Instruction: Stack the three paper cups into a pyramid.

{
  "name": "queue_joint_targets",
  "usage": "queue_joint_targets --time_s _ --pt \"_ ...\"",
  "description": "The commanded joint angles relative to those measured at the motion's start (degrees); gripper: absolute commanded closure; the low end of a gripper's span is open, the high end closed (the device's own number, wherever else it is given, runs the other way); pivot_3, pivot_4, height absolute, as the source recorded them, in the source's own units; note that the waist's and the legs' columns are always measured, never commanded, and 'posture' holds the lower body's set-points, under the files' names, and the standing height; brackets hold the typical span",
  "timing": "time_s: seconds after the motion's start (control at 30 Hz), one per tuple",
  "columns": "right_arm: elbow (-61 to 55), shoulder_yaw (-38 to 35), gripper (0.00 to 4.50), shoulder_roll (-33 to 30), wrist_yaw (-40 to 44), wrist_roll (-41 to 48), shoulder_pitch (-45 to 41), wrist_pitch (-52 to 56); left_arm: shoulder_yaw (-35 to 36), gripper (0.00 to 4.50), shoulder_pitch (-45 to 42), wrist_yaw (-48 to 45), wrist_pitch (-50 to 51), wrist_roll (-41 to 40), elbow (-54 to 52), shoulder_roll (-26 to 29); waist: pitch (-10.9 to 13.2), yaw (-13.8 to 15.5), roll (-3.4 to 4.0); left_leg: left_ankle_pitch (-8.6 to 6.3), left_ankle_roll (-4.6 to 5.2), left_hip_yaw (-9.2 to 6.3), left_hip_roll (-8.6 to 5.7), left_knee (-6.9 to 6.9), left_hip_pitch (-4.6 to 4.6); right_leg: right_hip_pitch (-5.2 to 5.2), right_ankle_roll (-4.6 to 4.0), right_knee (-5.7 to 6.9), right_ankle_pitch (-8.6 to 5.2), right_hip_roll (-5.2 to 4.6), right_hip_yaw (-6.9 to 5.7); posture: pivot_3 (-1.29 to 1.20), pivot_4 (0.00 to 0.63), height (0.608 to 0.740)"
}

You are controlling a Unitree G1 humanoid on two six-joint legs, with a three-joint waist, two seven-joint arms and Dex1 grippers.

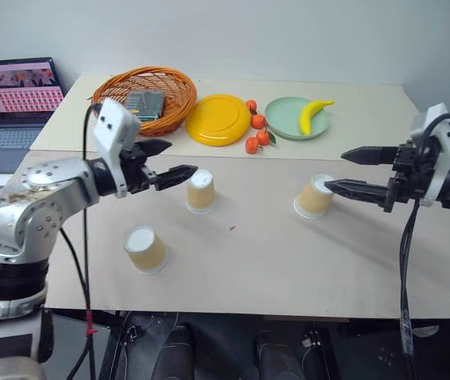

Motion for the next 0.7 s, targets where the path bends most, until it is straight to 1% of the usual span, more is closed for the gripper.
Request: queue_joint_targets --time_s 0.03,0.13,0.17,0.23,0.33,0.4,0.5,0.6,0.63,0.7 --pt "-2.35 -4.16 0.07 -0.28 -0.79 0.68 1.39 -0.72 4.35 0.00 -1.77 -1.59 -0.73 -0.97 0.63 1.45 0.00 -0.27 0.00 0.00 0.00 0.01 0.00 0.00 0.00 0.00 0.00 0.01 0.00 0.00 0.01 0.00 0.150 0.732" --pt "-1.10 -3.15 0.07 0.18 -0.65 0.04 0.35 -1.62 11.56 0.00 2.82 -6.65 -2.02 -6.19 -1.70 2.58 0.00 -1.00 0.00 0.01 0.00 0.01 0.00 0.01 0.02 -0.03 0.00 0.10 0.00 0.00 0.02 0.00 0.150 0.732" --pt "-0.37 -2.48 0.07 0.41 -0.42 -0.25 -0.46 -2.05 13.08 0.00 4.86 -7.65 -2.67 -6.36 -2.65 3.14 0.00 -1.17 0.00 0.00 0.00 0.02 0.00 0.01 0.05 -0.02 -0.01 0.14 0.00 0.00 0.04 0.00 0.150 0.732" --pt "1.38 -0.45 0.07 1.22 0.30 -1.03 -2.87 -2.90 15.44 0.00 10.27 -8.24 -5.35 -4.63 -5.43 3.46 0.00 -1.43 0.01 0.00 0.00 0.04 0.01 -0.01 0.12 0.01 -0.02 0.17 -0.01 0.00 0.06 0.00 0.150 0.732" --pt "4.95 3.27 0.07 2.88 2.45 -2.61 -7.44 -4.42 18.93 0.00 20.89 -11.25 -14.28 0.77 -9.72 3.16 0.00 -1.70 0.00 0.00 0.00 0.09 0.01 -0.01 0.23 0.07 -0.03 0.21 -0.01 -0.02 0.10 0.00 0.150 0.732" --pt "6.67 5.12 0.07 3.82 4.05 -3.13 -10.02 -4.86 22.16 0.00 26.19 -13.42 -16.07 0.36 -10.40 3.14 0.00 -1.78 -0.01 0.01 -0.01 0.08 0.02 -0.01 0.27 0.08 -0.06 0.21 -0.01 -0.01 0.09 0.00 0.150 0.732" --pt "8.26 6.88 0.07 4.57 6.24 -3.64 -12.40 -5.17 23.84 0.00 31.19 -15.70 -17.07 -0.12 -11.07 4.15 0.01 -1.33 -0.03 0.01 -0.01 0.10 0.04 -0.02 0.29 0.06 -0.09 0.23 -0.02 0.00 0.10 0.00 0.150 0.732" --pt "9.44 8.08 0.07 5.06 8.02 -4.35 -13.94 -5.60 24.53 0.00 33.47 -15.42 -19.31 0.35 -11.46 3.11 0.01 -0.49 -0.03 0.01 -0.01 0.13 0.03 -0.02 0.26 0.07 -0.08 0.19 -0.02 -0.03 0.10 0.00 0.150 0.732" --pt "10.03 8.33 0.07 5.29 8.49 -4.53 -14.56 -5.73 24.78 0.00 34.50 -15.78 -18.88 -0.73 -11.59 2.85 0.01 -0.31 -0.03 0.01 -0.01 0.11 0.03 -0.02 0.26 0.07 -0.08 0.18 -0.03 -0.03 0.09 0.00 0.150 0.732" --pt "11.29 9.18 0.07 5.68 9.40 -5.35 -15.85 -6.33 23.39 0.00 38.30 -14.72 -22.79 1.94 -12.96 -0.53 0.01 -0.38 -0.03 0.01 -0.02 0.12 0.03 -0.01 0.26 0.06 -0.08 0.17 -0.03 -0.02 0.08 0.00 0.150 0.732"
